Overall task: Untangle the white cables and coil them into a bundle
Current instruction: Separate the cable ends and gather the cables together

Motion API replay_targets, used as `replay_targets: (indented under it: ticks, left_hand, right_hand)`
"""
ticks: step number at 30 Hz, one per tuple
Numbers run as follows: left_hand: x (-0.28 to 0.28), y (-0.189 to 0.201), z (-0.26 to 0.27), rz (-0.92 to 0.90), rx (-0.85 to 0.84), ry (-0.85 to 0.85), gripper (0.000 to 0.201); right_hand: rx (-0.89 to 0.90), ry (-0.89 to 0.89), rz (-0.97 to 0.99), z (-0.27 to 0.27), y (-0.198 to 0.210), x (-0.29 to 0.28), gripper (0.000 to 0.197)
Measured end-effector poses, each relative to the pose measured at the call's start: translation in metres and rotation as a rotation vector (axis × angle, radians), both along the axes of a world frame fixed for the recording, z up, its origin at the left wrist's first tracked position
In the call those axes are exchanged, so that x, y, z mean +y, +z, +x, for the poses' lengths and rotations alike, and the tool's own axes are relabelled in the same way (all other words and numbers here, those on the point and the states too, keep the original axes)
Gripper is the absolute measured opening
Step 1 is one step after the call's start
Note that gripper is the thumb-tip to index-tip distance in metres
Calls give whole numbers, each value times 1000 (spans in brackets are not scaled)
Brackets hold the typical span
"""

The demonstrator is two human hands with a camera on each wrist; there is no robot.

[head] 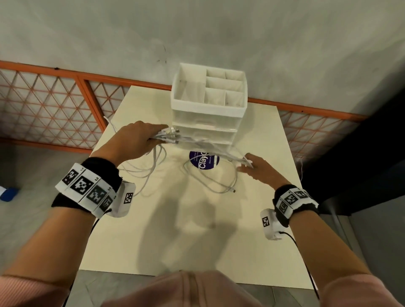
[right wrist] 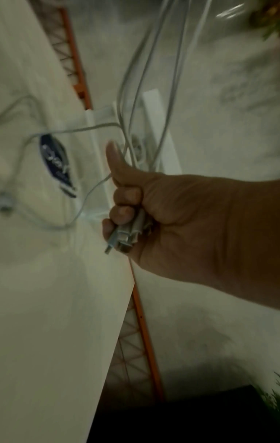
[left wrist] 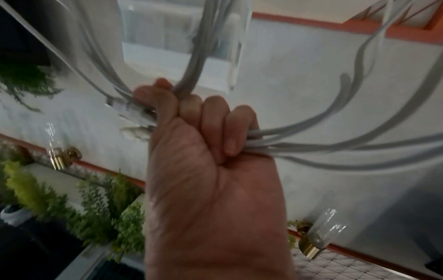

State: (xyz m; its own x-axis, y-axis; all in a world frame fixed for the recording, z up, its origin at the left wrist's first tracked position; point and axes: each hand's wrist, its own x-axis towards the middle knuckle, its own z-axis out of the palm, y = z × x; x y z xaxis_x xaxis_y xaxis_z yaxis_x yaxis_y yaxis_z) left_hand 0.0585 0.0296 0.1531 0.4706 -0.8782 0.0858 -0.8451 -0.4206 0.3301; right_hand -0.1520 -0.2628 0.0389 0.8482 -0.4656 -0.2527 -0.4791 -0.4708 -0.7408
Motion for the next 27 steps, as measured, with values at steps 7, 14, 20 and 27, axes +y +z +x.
replay_targets:
  ticks: [7, 14, 20, 27]
  left_hand:
    - [-1, -52, -20, 534, 393, -182, 36]
    - [-23, -93, -54, 748, 429, -335, 31]
    - [-15, -101, -55, 751, 481, -292, 33]
    - [-10, -102, -53, 727, 538, -247, 34]
  right_hand:
    - [638, 316, 71, -47, -44, 12, 29]
    - [711, 195, -329, -23, -47, -3, 39]
    - [393, 78, -244, 10, -66, 31, 17]
    - [33, -336, -538, 33, -49, 48, 35]
